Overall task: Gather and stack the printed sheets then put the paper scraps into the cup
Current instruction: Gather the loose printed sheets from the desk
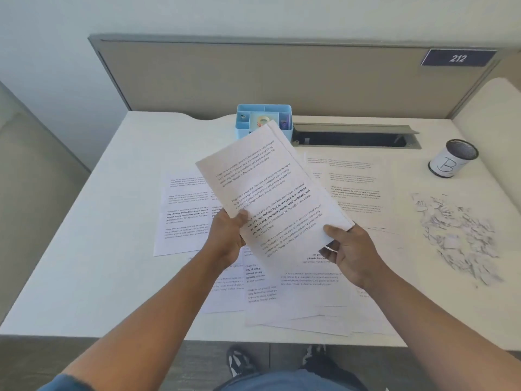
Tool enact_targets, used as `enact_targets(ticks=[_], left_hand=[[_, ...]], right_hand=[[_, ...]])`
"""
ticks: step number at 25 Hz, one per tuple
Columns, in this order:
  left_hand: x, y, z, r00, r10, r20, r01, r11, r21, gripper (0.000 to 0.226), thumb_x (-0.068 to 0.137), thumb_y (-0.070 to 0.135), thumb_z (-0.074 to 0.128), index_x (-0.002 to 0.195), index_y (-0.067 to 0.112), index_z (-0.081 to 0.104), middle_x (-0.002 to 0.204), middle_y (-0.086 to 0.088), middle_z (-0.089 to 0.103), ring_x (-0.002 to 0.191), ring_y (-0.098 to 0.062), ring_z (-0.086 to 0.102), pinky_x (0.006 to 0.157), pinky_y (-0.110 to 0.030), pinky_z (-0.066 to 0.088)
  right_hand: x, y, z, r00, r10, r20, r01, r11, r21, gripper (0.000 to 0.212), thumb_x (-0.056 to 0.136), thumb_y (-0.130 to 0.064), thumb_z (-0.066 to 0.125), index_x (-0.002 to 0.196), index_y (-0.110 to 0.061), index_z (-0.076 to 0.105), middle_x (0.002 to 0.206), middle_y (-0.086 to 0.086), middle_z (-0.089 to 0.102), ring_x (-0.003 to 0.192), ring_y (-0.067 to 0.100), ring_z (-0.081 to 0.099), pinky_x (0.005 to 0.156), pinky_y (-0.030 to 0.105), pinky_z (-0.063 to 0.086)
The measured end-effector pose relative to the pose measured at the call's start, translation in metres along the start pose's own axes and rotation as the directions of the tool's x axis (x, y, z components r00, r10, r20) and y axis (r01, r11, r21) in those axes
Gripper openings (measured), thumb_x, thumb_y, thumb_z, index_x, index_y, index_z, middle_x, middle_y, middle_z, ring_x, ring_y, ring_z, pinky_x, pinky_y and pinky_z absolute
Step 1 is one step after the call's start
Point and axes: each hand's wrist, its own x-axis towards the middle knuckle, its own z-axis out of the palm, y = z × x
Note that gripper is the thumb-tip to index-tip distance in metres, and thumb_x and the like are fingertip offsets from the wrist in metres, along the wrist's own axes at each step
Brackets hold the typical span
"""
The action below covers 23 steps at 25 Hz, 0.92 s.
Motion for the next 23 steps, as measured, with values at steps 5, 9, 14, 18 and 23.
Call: enact_targets(ticks=[5, 9, 14, 18, 23], left_hand=[[0.010, 0.002, 0.019, 0.990, -0.036, 0.137, 0.009, 0.981, 0.196, 0.029, 0.107, 0.009, 0.050, 0.133, 0.016, 0.061, 0.125, -0.006, 0.074, 0.113, -0.031, 0.072, 0.087, -0.052, 0.061], [0.016, -0.013, 0.062, 0.972, -0.126, 0.196, 0.062, 0.952, 0.300, 0.029, 0.107, 0.007, 0.051, 0.134, 0.009, 0.061, 0.126, -0.012, 0.073, 0.115, -0.035, 0.070, 0.094, -0.060, 0.057], [0.016, -0.040, 0.111, 0.965, -0.211, 0.157, 0.141, 0.920, 0.366, 0.025, 0.106, 0.007, 0.054, 0.129, 0.009, 0.063, 0.122, -0.013, 0.074, 0.112, -0.034, 0.072, 0.093, -0.053, 0.059], [0.016, -0.061, 0.122, 0.979, -0.101, -0.176, 0.168, 0.890, 0.424, 0.023, 0.099, 0.007, 0.064, 0.122, 0.008, 0.063, 0.105, -0.008, 0.076, 0.091, -0.021, 0.074, 0.081, -0.035, 0.062], [0.018, -0.086, 0.103, 0.905, 0.033, -0.424, 0.283, 0.697, 0.659, 0.053, 0.092, 0.022, 0.076, 0.139, 0.010, 0.054, 0.136, -0.006, 0.058, 0.098, -0.012, 0.057, 0.078, -0.030, 0.048]], right_hand=[[0.017, -0.038, -0.049, 0.993, 0.085, 0.083, -0.066, 0.977, -0.203, 0.029, 0.095, -0.009, 0.065, 0.124, -0.007, 0.068, 0.117, 0.018, 0.073, 0.087, 0.027, 0.067, 0.072, 0.036, 0.057], [0.025, -0.055, -0.081, 0.963, 0.175, 0.203, -0.118, 0.958, -0.263, 0.028, 0.097, -0.010, 0.065, 0.124, -0.006, 0.069, 0.119, 0.016, 0.074, 0.107, 0.036, 0.072, 0.089, 0.047, 0.059], [0.045, -0.067, -0.128, 0.930, 0.238, 0.280, -0.158, 0.947, -0.280, 0.029, 0.095, -0.001, 0.065, 0.123, -0.007, 0.069, 0.119, 0.011, 0.075, 0.109, 0.031, 0.073, 0.094, 0.047, 0.058], [0.072, -0.067, -0.156, 0.949, 0.221, 0.226, -0.160, 0.952, -0.262, 0.032, 0.095, 0.000, 0.065, 0.126, -0.007, 0.068, 0.120, 0.012, 0.075, 0.109, 0.032, 0.072, 0.099, 0.051, 0.055], [0.098, -0.068, -0.179, 0.970, 0.202, 0.132, -0.177, 0.968, -0.180, 0.032, 0.094, 0.001, 0.065, 0.125, -0.009, 0.069, 0.119, 0.011, 0.075, 0.110, 0.034, 0.071, 0.092, 0.050, 0.057]])
